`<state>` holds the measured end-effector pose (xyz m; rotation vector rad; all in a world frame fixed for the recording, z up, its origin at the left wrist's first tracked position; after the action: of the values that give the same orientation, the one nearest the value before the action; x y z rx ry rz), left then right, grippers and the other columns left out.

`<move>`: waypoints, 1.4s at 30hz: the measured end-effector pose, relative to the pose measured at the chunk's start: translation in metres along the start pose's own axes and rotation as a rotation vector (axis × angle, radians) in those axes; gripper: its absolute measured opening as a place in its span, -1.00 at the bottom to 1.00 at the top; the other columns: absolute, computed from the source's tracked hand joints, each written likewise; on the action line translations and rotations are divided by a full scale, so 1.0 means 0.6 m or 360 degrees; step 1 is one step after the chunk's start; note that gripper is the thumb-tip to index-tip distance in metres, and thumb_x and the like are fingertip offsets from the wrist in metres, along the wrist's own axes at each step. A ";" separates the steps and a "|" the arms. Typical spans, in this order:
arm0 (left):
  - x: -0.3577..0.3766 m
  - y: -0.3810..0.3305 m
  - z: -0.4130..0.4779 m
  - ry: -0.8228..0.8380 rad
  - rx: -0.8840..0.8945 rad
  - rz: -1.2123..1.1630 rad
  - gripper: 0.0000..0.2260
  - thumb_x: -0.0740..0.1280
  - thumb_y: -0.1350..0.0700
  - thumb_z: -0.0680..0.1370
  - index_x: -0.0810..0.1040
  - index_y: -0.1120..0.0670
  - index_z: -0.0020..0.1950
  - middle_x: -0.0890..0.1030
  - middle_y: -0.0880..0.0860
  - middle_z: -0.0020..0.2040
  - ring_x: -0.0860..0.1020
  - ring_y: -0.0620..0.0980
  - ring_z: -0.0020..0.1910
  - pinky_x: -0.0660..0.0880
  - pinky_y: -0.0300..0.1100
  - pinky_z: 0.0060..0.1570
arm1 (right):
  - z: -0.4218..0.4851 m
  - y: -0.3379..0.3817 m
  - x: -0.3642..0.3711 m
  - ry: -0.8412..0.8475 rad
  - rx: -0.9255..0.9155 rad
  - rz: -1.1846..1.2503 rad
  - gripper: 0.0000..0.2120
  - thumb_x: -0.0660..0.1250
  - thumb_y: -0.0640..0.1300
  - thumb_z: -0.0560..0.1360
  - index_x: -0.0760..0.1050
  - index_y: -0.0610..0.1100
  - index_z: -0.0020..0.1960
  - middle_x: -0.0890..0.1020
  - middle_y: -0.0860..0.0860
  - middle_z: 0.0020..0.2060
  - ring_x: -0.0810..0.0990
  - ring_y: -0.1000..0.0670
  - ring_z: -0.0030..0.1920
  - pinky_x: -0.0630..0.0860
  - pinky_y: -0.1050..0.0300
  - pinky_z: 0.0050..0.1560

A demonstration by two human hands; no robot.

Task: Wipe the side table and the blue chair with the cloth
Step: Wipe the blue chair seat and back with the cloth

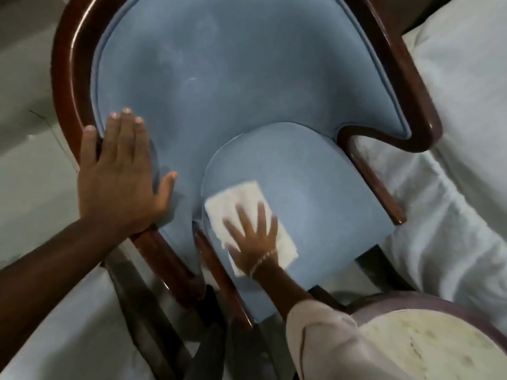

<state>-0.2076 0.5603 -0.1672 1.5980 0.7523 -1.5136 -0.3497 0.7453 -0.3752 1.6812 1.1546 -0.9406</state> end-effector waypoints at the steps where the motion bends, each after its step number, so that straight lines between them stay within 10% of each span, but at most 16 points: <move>1: -0.001 0.000 -0.001 0.0019 0.0005 -0.0012 -0.20 0.07 -0.24 0.55 0.05 0.30 0.59 0.14 0.35 0.61 0.11 0.31 0.61 -0.04 0.23 0.55 | -0.053 -0.008 0.018 0.0086 -0.0039 0.0036 -0.42 0.25 0.25 0.50 0.29 0.22 0.51 0.23 -0.02 0.59 0.08 -0.41 0.56 0.21 -0.54 0.34; 5: 0.002 0.002 -0.001 0.0041 0.0010 -0.0024 -0.21 0.06 -0.24 0.56 0.05 0.30 0.59 0.15 0.36 0.61 0.11 0.30 0.61 -0.02 0.24 0.55 | -0.146 -0.188 -0.020 0.0078 0.0573 0.0122 -0.42 0.13 0.26 0.51 0.38 0.13 0.49 0.25 -0.12 0.56 0.21 -0.48 0.50 0.30 -0.46 0.35; 11: 0.011 0.010 0.000 0.0011 0.0021 0.0054 -0.22 0.08 -0.23 0.55 0.09 0.29 0.59 0.19 0.34 0.60 0.18 0.28 0.60 -0.02 0.24 0.55 | 0.074 -0.344 -0.134 -0.0119 0.1591 0.0679 -0.35 0.03 0.33 0.59 -0.07 0.23 0.60 -0.16 -0.03 0.64 -0.16 -0.45 0.56 -0.01 -0.51 0.47; 16: 0.003 0.002 -0.004 0.0062 -0.0001 -0.0006 -0.22 0.06 -0.25 0.55 0.11 0.28 0.60 0.17 0.31 0.62 0.15 0.24 0.62 0.02 0.25 0.58 | 0.146 -0.162 -0.133 0.0040 0.0908 0.0260 -0.41 0.04 0.23 0.64 -0.10 0.22 0.60 -0.16 -0.03 0.64 -0.10 -0.48 0.56 0.11 -0.43 0.46; 22: -0.011 0.008 -0.002 0.0291 0.0106 -0.0085 -0.21 -0.05 -0.26 0.57 0.02 0.26 0.62 0.06 0.27 0.65 0.02 0.23 0.65 -0.06 0.24 0.59 | -0.070 -0.026 -0.083 0.0319 0.0256 0.0205 -0.35 0.39 -0.09 0.34 0.47 0.05 0.43 0.33 -0.18 0.48 0.56 -0.47 0.24 0.64 -0.25 0.03; 25: -0.025 0.053 0.040 0.0279 0.0263 -0.0177 -0.22 0.06 -0.24 0.56 0.09 0.27 0.61 0.11 0.27 0.64 0.04 0.24 0.64 -0.05 0.21 0.60 | -0.110 -0.095 -0.075 0.0428 0.0600 0.0188 -0.29 0.19 0.04 0.56 -0.05 0.15 0.62 -0.12 -0.07 0.63 0.22 -0.35 0.51 0.36 -0.11 0.43; 27: -0.040 0.097 0.109 0.0206 0.0331 -0.0203 -0.22 0.11 -0.21 0.56 0.07 0.27 0.61 0.09 0.28 0.65 0.01 0.24 0.64 -0.06 0.20 0.60 | -0.096 -0.111 -0.103 0.0499 0.1055 0.0561 -0.33 0.23 0.09 0.58 0.08 -0.01 0.62 0.07 -0.09 0.64 0.22 -0.22 0.54 0.21 -0.04 0.53; 30: -0.056 0.134 0.238 0.0161 0.0515 -0.0259 -0.23 0.07 -0.20 0.59 -0.05 0.25 0.63 -0.02 0.26 0.66 -0.07 0.22 0.65 -0.07 0.15 0.61 | -0.017 -0.058 -0.187 0.0196 0.1253 0.1139 -0.46 0.41 0.03 0.53 0.40 0.04 0.48 0.47 -0.10 0.46 0.50 -0.12 0.34 0.36 0.09 0.39; 35: -0.078 0.127 0.413 0.0212 0.0989 -0.0393 -0.24 0.03 -0.22 0.61 -0.05 0.23 0.63 -0.03 0.23 0.67 -0.06 0.17 0.66 0.03 0.12 0.61 | 0.212 0.137 -0.330 -0.0230 0.0685 0.1945 -0.39 0.37 -0.05 0.58 0.21 0.13 0.56 0.35 0.10 0.52 0.33 0.02 0.53 0.29 0.35 0.34; 39: -0.078 0.109 0.465 0.0218 0.1119 -0.0458 -0.26 -0.04 -0.23 0.61 0.02 0.26 0.62 0.04 0.25 0.66 -0.01 0.21 0.66 0.09 0.14 0.59 | 0.315 0.267 -0.332 -0.0327 0.0652 0.1785 -0.31 0.18 0.24 0.55 -0.12 0.30 0.55 -0.09 0.07 0.64 0.06 -0.07 0.60 0.12 -0.12 0.57; 42: -0.067 0.118 0.459 0.0212 0.1139 -0.0527 -0.25 -0.14 -0.26 0.61 0.04 0.26 0.61 0.06 0.25 0.65 0.00 0.20 0.65 0.10 0.14 0.60 | 0.357 0.268 -0.366 -0.1049 0.0638 0.1587 -0.39 0.14 0.12 0.61 -0.12 0.33 0.52 -0.09 0.12 0.64 0.06 -0.21 0.61 0.08 -0.27 0.56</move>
<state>-0.2949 0.2929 -0.1092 2.1884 0.5941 -2.0861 -0.2824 0.4483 -0.2101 1.7241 -0.3428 -0.9450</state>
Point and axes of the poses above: each hand's wrist, its own z-axis towards the middle knuckle, its own x-axis out of the palm, y = z × x, the point moved 4 cm from there along z, towards the middle knuckle
